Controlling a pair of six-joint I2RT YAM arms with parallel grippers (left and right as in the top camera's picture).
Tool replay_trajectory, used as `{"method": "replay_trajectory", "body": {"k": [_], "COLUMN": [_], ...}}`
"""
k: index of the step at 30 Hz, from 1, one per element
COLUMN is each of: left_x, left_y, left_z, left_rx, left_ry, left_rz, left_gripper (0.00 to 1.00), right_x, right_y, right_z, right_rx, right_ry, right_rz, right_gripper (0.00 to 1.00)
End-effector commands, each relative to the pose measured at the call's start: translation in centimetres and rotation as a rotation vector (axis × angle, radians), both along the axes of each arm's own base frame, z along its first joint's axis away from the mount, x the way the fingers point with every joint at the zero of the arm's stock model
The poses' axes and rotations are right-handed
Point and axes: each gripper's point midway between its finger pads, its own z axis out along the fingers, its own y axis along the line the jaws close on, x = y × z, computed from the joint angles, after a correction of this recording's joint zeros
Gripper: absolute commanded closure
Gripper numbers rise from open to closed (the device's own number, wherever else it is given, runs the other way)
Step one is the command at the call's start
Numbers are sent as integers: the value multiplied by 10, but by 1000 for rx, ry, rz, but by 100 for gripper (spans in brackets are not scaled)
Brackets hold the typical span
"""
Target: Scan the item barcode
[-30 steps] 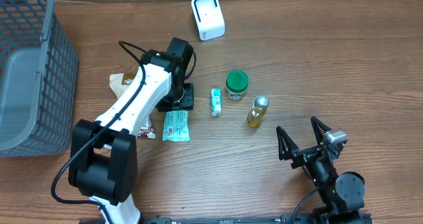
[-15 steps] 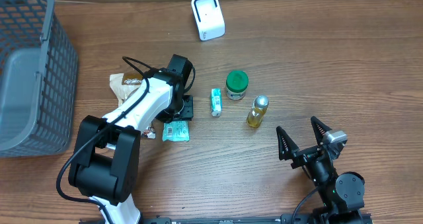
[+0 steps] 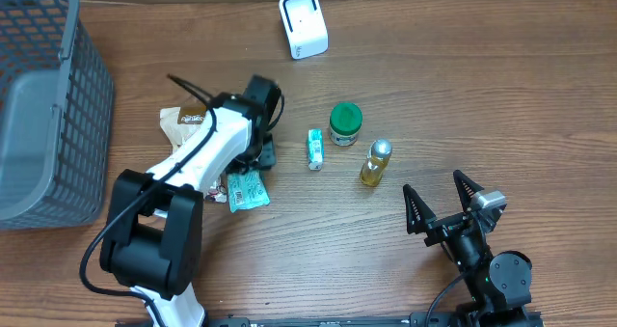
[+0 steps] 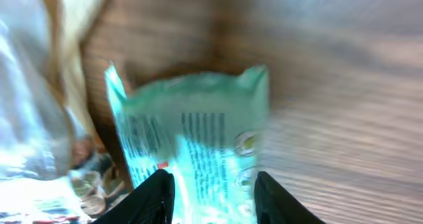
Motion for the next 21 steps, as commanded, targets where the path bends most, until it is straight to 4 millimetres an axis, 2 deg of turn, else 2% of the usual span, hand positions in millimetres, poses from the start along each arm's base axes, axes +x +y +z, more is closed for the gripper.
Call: {"method": "replay_trajectory", "body": {"k": [1, 4, 6, 8, 9, 10, 12, 14, 21], "left_x": [53, 82, 104, 118, 123, 125, 125, 124, 125], "left_y": [-16, -15, -4, 12, 23, 33, 52, 62, 67], "left_z": [78, 129, 165, 181, 184, 186, 185, 184, 184], "left_rx": [-46, -69, -71, -43, -19, 4, 40, 46, 49], "left_ry": [-213, -346, -451, -518, -542, -552, -546, -540, -539], "left_rz": [-36, -21, 11, 51, 75, 96, 133, 154, 165], "left_gripper": [55, 50, 47, 31, 11, 0, 0, 0, 1], "right_x": [0, 0, 0, 0, 0, 0, 0, 0, 0], "right_y": [1, 1, 1, 1, 1, 1, 1, 1, 1], "right_z": [-3, -3, -3, -3, -3, -3, -3, -3, -3], "right_rx": [-7, -7, -7, -7, -7, -7, -7, -7, -7], "right_ry": [-2, -2, -2, -2, -2, -2, -2, -2, -2], "right_rz": [0, 0, -1, -1, -1, 0, 0, -1, -1], "right_gripper": [0, 0, 0, 0, 0, 0, 0, 0, 0]}}
